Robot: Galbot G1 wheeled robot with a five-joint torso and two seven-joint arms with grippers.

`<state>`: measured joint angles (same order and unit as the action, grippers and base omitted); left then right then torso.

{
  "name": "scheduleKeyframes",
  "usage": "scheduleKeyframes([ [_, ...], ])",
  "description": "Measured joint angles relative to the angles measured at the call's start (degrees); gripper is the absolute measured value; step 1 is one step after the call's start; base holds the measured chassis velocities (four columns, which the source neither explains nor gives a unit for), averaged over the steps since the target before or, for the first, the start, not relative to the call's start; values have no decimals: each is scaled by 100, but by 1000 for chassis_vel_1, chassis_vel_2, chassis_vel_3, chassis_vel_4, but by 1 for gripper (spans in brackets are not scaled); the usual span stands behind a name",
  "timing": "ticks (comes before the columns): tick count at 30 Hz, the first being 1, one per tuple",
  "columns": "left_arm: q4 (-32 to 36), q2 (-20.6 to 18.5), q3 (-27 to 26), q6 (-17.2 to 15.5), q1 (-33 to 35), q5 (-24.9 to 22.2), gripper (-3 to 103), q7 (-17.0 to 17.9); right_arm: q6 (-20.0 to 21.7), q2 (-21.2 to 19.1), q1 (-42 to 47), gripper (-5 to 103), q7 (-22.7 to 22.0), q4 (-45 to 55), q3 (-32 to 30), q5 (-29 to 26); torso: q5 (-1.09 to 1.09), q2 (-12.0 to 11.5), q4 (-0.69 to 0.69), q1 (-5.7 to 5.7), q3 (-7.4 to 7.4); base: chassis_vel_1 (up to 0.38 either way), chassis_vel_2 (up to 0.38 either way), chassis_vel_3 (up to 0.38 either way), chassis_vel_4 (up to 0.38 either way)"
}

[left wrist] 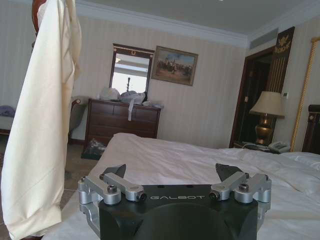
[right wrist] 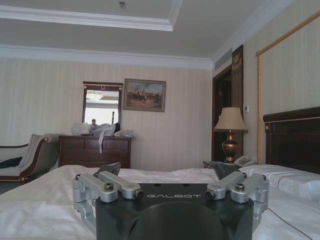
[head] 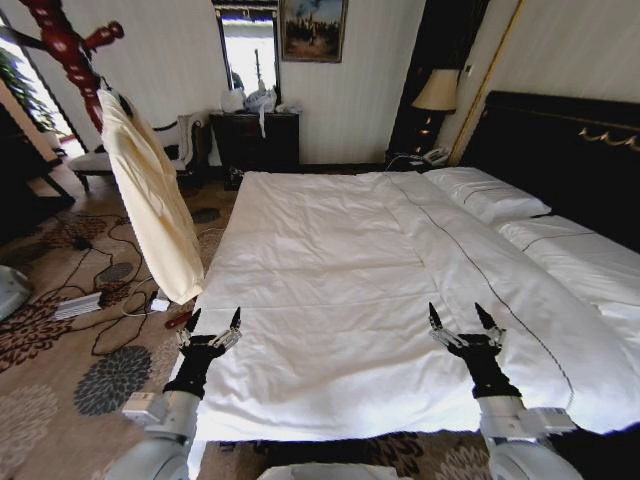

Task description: Pick up the clothes from the bed and hang them on the clothes hanger.

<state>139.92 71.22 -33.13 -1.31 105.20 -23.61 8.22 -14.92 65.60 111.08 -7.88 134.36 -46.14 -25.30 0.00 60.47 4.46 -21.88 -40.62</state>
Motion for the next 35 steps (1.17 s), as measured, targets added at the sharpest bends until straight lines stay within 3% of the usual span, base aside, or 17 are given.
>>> scheduleKeyframes([
  [35,-3,0,-2,4,0,0,100,-2,-11,6,-5,100,7,-7,1,7,0,0,0,0,0,0,0,0,0],
])
